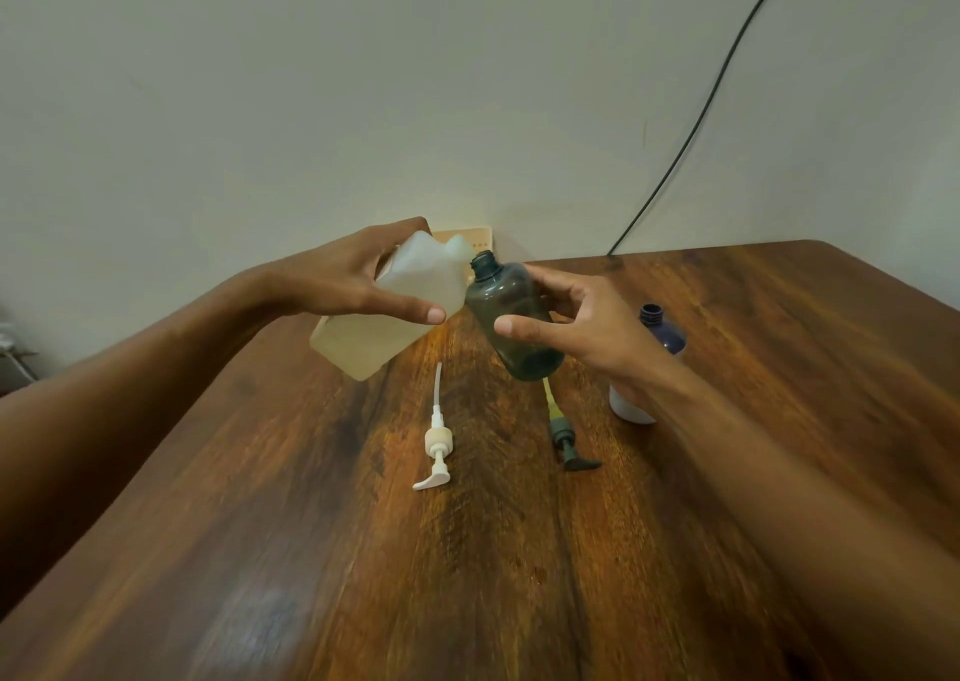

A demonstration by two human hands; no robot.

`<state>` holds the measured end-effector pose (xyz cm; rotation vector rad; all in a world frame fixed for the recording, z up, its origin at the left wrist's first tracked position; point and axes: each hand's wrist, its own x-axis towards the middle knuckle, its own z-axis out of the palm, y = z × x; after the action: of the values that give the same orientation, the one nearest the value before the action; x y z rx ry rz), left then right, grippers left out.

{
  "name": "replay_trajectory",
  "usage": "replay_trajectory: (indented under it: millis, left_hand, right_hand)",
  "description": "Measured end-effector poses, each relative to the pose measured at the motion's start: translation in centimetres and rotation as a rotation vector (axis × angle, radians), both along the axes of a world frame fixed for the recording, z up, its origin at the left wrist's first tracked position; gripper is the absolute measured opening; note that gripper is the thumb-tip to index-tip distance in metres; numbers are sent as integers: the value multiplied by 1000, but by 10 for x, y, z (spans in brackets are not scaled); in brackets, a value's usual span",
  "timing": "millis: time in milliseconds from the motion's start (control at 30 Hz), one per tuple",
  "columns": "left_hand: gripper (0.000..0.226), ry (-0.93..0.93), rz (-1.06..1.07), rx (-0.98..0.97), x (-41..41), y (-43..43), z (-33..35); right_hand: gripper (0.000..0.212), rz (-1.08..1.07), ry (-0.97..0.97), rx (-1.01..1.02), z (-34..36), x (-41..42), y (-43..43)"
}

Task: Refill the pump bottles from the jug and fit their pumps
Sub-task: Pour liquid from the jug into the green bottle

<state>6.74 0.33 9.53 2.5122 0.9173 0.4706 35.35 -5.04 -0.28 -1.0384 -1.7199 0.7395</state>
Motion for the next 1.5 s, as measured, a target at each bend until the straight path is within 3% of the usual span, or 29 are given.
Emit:
replay_trajectory:
  millis: [933,1100,1500]
  left_hand:
    - [72,155,-1,12,14,0,24]
    - [61,160,4,27,15,1,26]
    - [62,178,7,14,18,2,28]
  right_hand:
    - [77,-1,131,-19,-4,1,-6]
    - [77,0,151,-24,-6,1,-4]
    - [69,6,177,-45,-9,1,-2]
